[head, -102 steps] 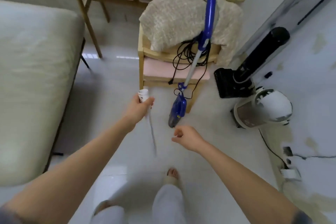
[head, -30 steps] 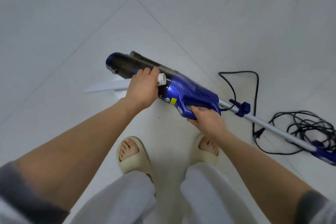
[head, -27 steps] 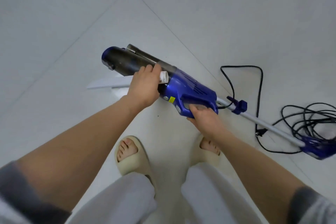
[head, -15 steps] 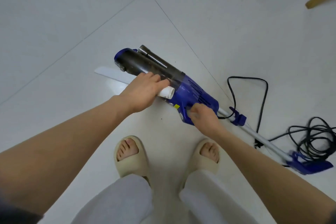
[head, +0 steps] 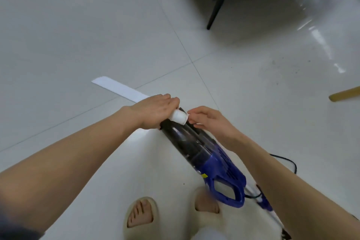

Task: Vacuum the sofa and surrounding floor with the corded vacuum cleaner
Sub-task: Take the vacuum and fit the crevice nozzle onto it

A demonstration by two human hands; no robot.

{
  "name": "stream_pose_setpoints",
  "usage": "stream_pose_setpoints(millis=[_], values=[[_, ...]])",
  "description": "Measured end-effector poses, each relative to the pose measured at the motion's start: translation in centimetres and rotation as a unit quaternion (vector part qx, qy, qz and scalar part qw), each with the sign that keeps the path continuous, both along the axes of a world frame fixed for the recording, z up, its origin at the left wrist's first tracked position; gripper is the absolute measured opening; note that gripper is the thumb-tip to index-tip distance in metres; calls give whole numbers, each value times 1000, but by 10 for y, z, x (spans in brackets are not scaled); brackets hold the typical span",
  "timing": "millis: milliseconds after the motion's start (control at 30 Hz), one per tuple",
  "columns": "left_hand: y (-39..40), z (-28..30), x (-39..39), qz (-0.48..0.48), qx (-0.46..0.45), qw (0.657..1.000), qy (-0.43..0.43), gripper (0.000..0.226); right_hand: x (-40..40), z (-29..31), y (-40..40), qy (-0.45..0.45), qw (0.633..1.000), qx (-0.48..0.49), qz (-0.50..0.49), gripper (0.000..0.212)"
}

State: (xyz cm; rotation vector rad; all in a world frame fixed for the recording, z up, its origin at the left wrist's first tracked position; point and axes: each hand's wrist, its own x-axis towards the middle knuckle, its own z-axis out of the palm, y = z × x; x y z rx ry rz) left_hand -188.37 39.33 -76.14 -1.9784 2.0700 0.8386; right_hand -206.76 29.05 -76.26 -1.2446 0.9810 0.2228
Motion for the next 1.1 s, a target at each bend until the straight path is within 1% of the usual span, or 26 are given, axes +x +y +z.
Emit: stream_pose_setpoints(millis=[67,133,167,267,300,367,433,500,567,600,633,667,700,733,767,800,833,867,900,933,967,1000,1067,1100], values=[[-11,-27,11,4,-4,1000,15,28,15,-26,-13,-10,1000,-1,21,23],[-23,-57,23,18,-15,999,41,21,26,-59,-26,-15,998,-37,58,24],[-30,-70,28,10,-31,998,51,22,30,-74,-33,-18,995,-59,80,24],[-49,-97,38,-25,-96,994,43,28,42,-106,-53,-25,983,-111,143,24],[-57,-110,42,-20,-107,993,41,30,47,-121,-60,-32,978,-127,164,23],[-65,-127,51,5,-100,994,53,34,50,-146,-72,-40,970,-142,194,23],[-69,-144,66,-22,-151,988,16,25,52,-173,-79,-50,964,-143,216,22],[-72,-157,78,-61,-226,971,-44,18,58,-190,-82,-63,962,-136,230,24],[-78,-157,72,-81,-262,961,-46,17,72,-192,-79,-95,964,-107,226,28],[-80,-155,66,-86,-261,961,-38,17,81,-190,-78,-113,970,-73,205,29],[-77,-151,61,-75,-252,964,-37,20,90,-186,-75,-127,975,-32,178,26],[-74,-151,56,-38,-252,966,-43,27,98,-184,-73,-134,979,-3,155,22],[-66,-152,52,41,-262,963,-44,37,104,-183,-72,-135,981,11,140,19],[-56,-154,46,163,-266,950,-29,50,109,-185,-72,-130,984,14,124,18],[-46,-155,36,317,-263,911,16,60,110,-188,-73,-125,987,11,106,18],[-34,-157,25,478,-246,839,81,63,111,-191,-72,-120,989,4,91,18],[-24,-161,16,615,-210,745,151,62,112,-195,-71,-122,989,-5,80,16],[-16,-166,9,711,-151,654,210,62,113,-199,-71,-128,989,-14,69,14],[-8,-174,5,763,-83,580,273,67,115,-201,-70,-135,989,-19,58,11],[-3,-180,1,780,-27,533,327,73,116,-203,-68,-142,989,-20,47,6],[3,-181,-5,780,8,508,365,76,119,-204,-67,-145,989,-18,34,5],[9,-182,-12,777,30,490,394,76,121,-204,-65,-146,989,-12,19,8],[16,-183,-29,776,53,447,442,72,124,-204,-61,-153,988,-6,3,12],[16,-182,-37,778,55,409,473,72,125,-204,-58,-159,987,-9,8,12]])
